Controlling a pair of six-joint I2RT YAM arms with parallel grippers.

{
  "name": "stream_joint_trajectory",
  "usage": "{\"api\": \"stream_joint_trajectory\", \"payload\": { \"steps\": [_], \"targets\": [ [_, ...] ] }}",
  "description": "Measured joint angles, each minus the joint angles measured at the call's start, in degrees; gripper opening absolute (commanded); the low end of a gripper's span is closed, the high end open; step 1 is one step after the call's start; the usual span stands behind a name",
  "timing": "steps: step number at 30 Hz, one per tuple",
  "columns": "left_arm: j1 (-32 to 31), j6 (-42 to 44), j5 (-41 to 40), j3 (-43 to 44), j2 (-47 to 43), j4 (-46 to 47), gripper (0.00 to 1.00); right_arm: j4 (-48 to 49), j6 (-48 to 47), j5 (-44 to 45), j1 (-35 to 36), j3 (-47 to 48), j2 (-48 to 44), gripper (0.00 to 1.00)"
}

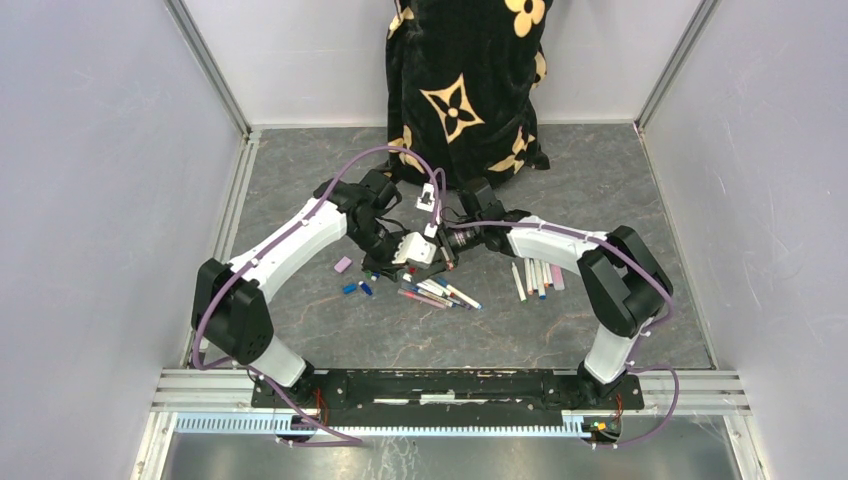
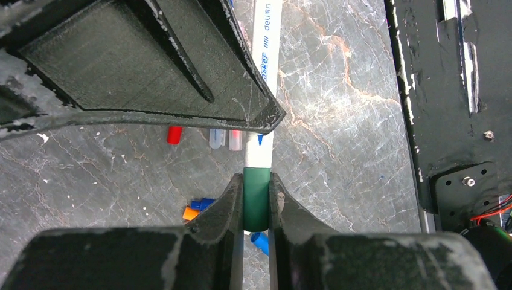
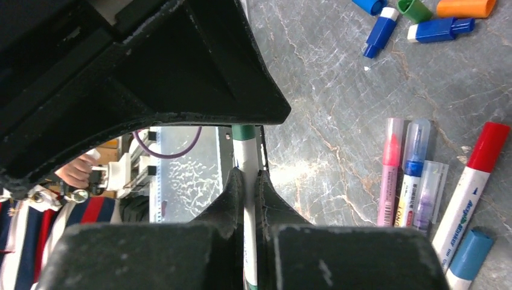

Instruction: Open the pen caps

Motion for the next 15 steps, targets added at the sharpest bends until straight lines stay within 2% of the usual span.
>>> {"api": "stream_joint_trajectory", "payload": {
  "steps": [7, 13, 15],
  "targets": [
    [2.6, 1.8, 2.1, 0.7, 0.2, 0.8, 0.02, 1.0, -5.0, 4.2, -0.3, -2.0, -3.8, 0.0],
    [14.5, 3.9, -3.7, 5.9, 0.5, 1.9, 0.02, -6.4, -7.9, 3.3, -1.4, -8.9, -7.5, 0.0],
    [15.9, 4.3, -4.8, 6.3, 0.5, 2.4, 0.02, -8.0, -8.2, 3.2, -1.6, -10.4, -7.5, 0.0]
  ]
}}
